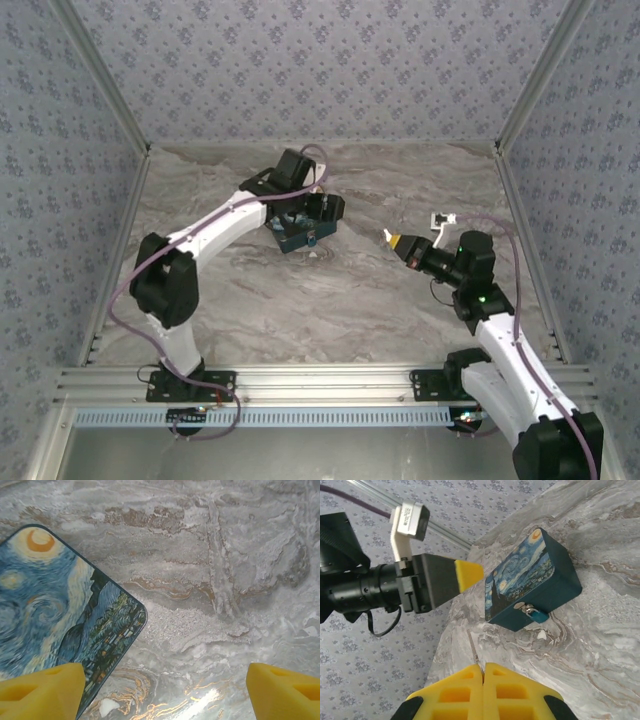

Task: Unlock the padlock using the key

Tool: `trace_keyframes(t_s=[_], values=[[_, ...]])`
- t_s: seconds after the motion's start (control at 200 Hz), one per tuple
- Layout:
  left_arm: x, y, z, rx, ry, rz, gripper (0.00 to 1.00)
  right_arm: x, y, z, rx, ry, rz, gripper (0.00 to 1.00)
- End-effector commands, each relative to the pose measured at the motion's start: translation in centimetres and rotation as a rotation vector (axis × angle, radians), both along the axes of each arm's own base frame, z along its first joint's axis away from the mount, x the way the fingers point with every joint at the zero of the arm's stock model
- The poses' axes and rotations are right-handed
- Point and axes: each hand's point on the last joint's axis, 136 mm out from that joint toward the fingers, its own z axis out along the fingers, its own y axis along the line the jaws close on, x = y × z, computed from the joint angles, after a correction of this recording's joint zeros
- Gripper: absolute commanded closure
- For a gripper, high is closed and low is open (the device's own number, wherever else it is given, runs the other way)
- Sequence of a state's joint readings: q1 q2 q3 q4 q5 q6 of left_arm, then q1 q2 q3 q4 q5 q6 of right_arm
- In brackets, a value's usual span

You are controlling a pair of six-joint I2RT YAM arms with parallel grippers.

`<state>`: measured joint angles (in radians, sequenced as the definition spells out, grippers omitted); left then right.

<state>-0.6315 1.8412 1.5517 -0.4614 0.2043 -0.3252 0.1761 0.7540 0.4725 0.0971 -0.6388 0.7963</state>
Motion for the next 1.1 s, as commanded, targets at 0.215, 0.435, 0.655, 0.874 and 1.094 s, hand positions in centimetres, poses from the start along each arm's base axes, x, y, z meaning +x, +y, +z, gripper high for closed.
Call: trace_keyframes(t_s=[0.215, 0.435, 0.655, 0.874, 1.094], values=[[1.2, -3.6, -2.0, -0.041, 0.078, -0.104, 0.22, -0.6, -0.7, -1.3, -0.038, 0.044, -0.028, 1.00], [1.5, -4.4, -3.4, -0.039, 0.108, -0.118, 0.25, -0.5, -0.8, -1.6, -0.041, 0.052, -0.030, 1.00], [1.0, -4.1, -5.4, -0.010, 0.142, -0.117, 0.25, -0.5, -0.9, -1.7, -0.044, 0.057, -0.037, 1.00], [-0.2, -3.9, -7.1, 0.022, 0.181, -0.130, 0.30, -0.5, -0.8, -1.3, -0.047, 0.054, -0.033, 1.00], [-2.7, -3.9, -7.8, 0.031, 0.201, -0.152, 0.32, -0.6, -0.9, -1.0, -0.062, 0.052, -0.028, 1.00]])
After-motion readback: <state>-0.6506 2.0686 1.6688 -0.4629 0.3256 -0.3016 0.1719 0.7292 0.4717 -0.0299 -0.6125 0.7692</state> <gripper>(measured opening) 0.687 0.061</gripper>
